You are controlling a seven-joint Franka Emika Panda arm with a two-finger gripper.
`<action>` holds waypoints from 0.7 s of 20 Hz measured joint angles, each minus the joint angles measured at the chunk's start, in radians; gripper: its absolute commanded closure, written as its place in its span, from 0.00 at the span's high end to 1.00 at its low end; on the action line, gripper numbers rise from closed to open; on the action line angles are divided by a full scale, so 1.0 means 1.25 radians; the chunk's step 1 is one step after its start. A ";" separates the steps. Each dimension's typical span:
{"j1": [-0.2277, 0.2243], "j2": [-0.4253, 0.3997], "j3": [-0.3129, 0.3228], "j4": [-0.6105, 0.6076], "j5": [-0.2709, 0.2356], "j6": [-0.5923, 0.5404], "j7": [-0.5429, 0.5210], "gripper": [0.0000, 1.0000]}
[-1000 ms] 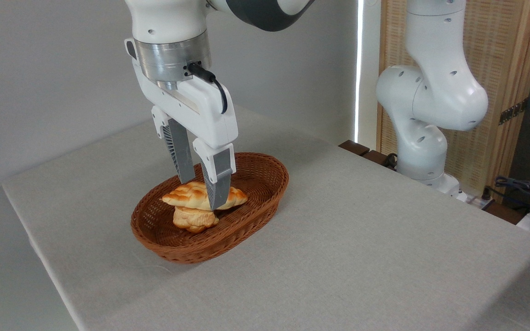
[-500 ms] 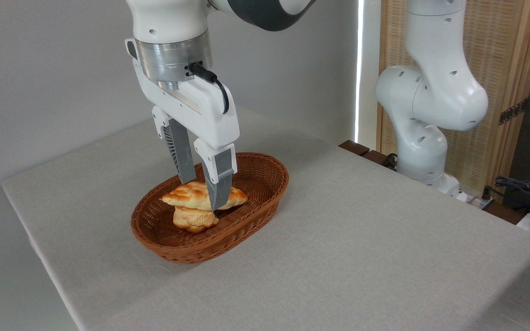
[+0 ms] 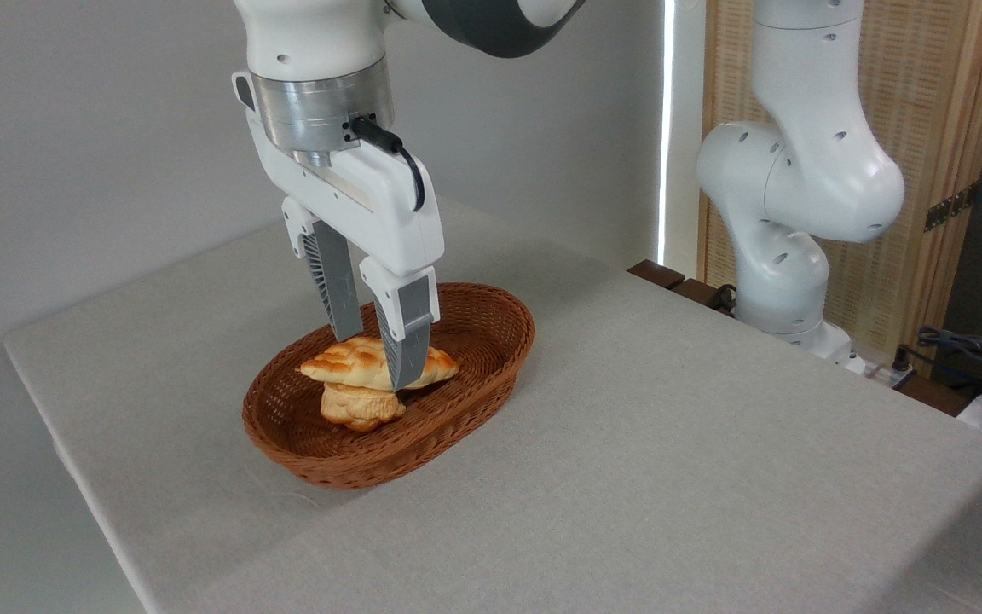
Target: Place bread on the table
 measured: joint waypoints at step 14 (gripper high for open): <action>0.000 -0.001 0.009 0.000 0.000 0.000 0.000 1.00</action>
